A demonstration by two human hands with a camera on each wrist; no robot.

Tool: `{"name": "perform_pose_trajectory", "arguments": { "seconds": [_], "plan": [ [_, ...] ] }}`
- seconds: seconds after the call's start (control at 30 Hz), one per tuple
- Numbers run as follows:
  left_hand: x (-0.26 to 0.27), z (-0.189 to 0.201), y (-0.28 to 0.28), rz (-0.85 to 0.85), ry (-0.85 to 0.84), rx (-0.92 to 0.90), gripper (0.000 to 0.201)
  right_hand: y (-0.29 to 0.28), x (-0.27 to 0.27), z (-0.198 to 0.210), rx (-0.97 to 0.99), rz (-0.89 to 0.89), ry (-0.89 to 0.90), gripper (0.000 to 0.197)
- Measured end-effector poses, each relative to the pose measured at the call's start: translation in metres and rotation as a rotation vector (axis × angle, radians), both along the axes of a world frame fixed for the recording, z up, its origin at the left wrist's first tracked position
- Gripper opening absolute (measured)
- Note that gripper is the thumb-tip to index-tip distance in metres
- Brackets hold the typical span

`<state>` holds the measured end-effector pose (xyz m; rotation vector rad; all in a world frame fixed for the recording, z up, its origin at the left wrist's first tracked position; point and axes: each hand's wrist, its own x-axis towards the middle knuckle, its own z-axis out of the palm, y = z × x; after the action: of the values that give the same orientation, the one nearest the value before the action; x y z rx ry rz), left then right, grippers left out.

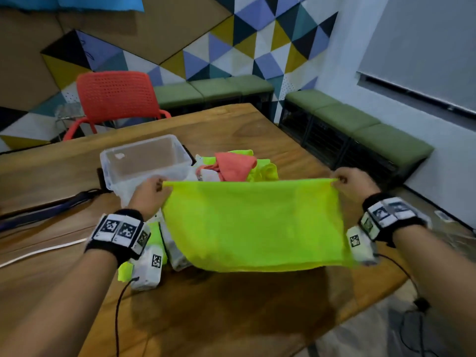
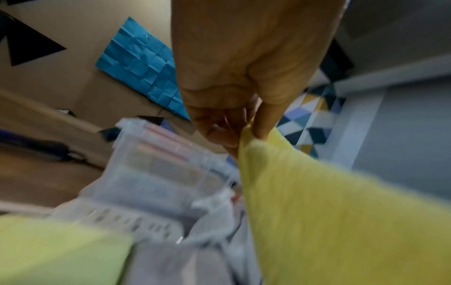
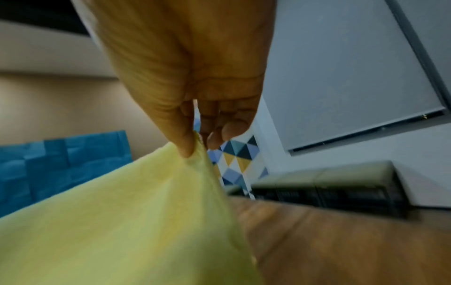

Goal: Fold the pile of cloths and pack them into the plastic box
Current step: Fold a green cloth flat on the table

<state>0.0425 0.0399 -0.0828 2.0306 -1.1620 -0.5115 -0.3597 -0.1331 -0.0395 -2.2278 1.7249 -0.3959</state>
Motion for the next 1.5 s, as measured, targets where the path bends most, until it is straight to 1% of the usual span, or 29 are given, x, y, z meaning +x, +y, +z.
{"name": "perform_pose_trajectory", "arguments": {
  "seconds": [0.03, 0.1, 0.2, 0.27, 0.37, 0.43, 0.53, 0.57, 0.67, 0.77, 0.83, 0.87, 0.9, 0.93, 0.97, 1.0, 1.03, 1.07, 1.1, 1.13, 1.17, 1.2, 1.27, 1.3, 1.37, 1.43, 1.47, 1.5],
  "plan": [
    [0.000, -0.018, 0.001, 0.004, -0.030, 0.065, 0.022, -0.001, 0.002, -0.016, 0.047, -0.001, 0.059, 0.018],
    [-0.003, -0.049, 0.005, -0.007, -0.037, 0.166, 0.011, -0.001, 0.004, -0.045, 0.135, -0.003, 0.174, 0.020],
    [-0.006, -0.076, 0.010, -0.067, -0.068, 0.256, 0.010, -0.003, 0.002, -0.076, 0.222, 0.024, 0.327, 0.020],
    [-0.007, -0.077, 0.013, -0.108, -0.079, 0.281, 0.010, 0.000, 0.000, -0.083, 0.244, 0.042, 0.404, 0.019],
    [-0.009, -0.069, 0.019, -0.201, -0.108, 0.298, 0.024, 0.007, -0.007, -0.091, 0.266, 0.110, 0.484, 0.013],
    [-0.010, -0.063, 0.027, -0.248, -0.136, 0.321, 0.031, 0.012, -0.014, -0.092, 0.263, 0.170, 0.528, 0.005],
    [-0.015, -0.057, 0.042, -0.307, -0.183, 0.334, 0.036, 0.021, -0.021, -0.093, 0.298, 0.255, 0.628, 0.013],
    [-0.019, -0.058, 0.048, -0.339, -0.210, 0.369, 0.037, 0.025, -0.022, -0.094, 0.324, 0.292, 0.674, 0.017],
    [-0.031, -0.075, 0.067, -0.413, -0.331, 0.543, 0.035, 0.040, -0.026, -0.110, 0.421, 0.373, 0.792, 0.032],
    [-0.039, -0.096, 0.080, -0.450, -0.368, 0.622, 0.038, 0.052, -0.028, -0.124, 0.476, 0.416, 0.843, 0.038],
    [-0.043, -0.101, 0.084, -0.467, -0.387, 0.651, 0.035, 0.057, -0.028, -0.129, 0.481, 0.444, 0.888, 0.034],
    [-0.047, -0.099, 0.086, -0.477, -0.382, 0.636, 0.028, 0.058, -0.026, -0.129, 0.494, 0.451, 0.915, 0.028],
    [-0.052, -0.094, 0.087, -0.478, -0.389, 0.630, 0.016, 0.059, -0.023, -0.126, 0.529, 0.454, 0.940, 0.021],
    [-0.054, -0.094, 0.088, -0.470, -0.395, 0.593, 0.019, 0.058, -0.018, -0.124, 0.580, 0.448, 0.954, 0.021],
    [-0.054, -0.096, 0.087, -0.456, -0.405, 0.541, 0.042, 0.056, -0.013, -0.119, 0.639, 0.447, 0.958, 0.025],
    [-0.052, -0.097, 0.084, -0.431, -0.398, 0.474, 0.055, 0.051, -0.007, -0.114, 0.673, 0.429, 0.944, 0.027],
    [-0.051, -0.096, 0.080, -0.381, -0.402, 0.407, 0.053, 0.047, 0.000, -0.108, 0.645, 0.426, 0.898, 0.024],
    [-0.052, -0.095, 0.075, -0.335, -0.428, 0.352, 0.041, 0.042, 0.007, -0.101, 0.576, 0.428, 0.829, 0.020],
    [-0.055, -0.092, 0.069, -0.282, -0.452, 0.333, 0.033, 0.036, 0.014, -0.098, 0.473, 0.423, 0.740, 0.022],
    [-0.059, -0.092, 0.062, -0.245, -0.478, 0.331, 0.033, 0.031, 0.021, -0.098, 0.372, 0.412, 0.634, 0.027],
    [-0.063, -0.092, 0.056, -0.222, -0.505, 0.389, 0.036, 0.028, 0.031, -0.099, 0.325, 0.403, 0.547, 0.033],
    [-0.066, -0.094, 0.048, -0.206, -0.540, 0.462, 0.040, 0.027, 0.042, -0.102, 0.334, 0.411, 0.500, 0.036],
    [-0.071, -0.093, 0.038, -0.232, -0.606, 0.612, 0.044, 0.030, 0.062, -0.107, 0.463, 0.453, 0.492, 0.042],
    [-0.072, -0.093, 0.035, -0.255, -0.626, 0.671, 0.045, 0.031, 0.069, -0.112, 0.528, 0.446, 0.492, 0.044],
    [-0.070, -0.092, 0.032, -0.299, -0.637, 0.743, 0.048, 0.029, 0.077, -0.122, 0.604, 0.421, 0.488, 0.045],
    [-0.065, -0.092, 0.033, -0.330, -0.588, 0.760, 0.048, 0.019, 0.078, -0.134, 0.645, 0.462, 0.537, 0.047],
    [-0.062, -0.092, 0.035, -0.341, -0.509, 0.755, 0.046, 0.011, 0.077, -0.140, 0.649, 0.481, 0.570, 0.049],
    [-0.058, -0.093, 0.037, -0.350, -0.381, 0.730, 0.040, 0.001, 0.078, -0.144, 0.646, 0.480, 0.595, 0.053]
  ]
}}
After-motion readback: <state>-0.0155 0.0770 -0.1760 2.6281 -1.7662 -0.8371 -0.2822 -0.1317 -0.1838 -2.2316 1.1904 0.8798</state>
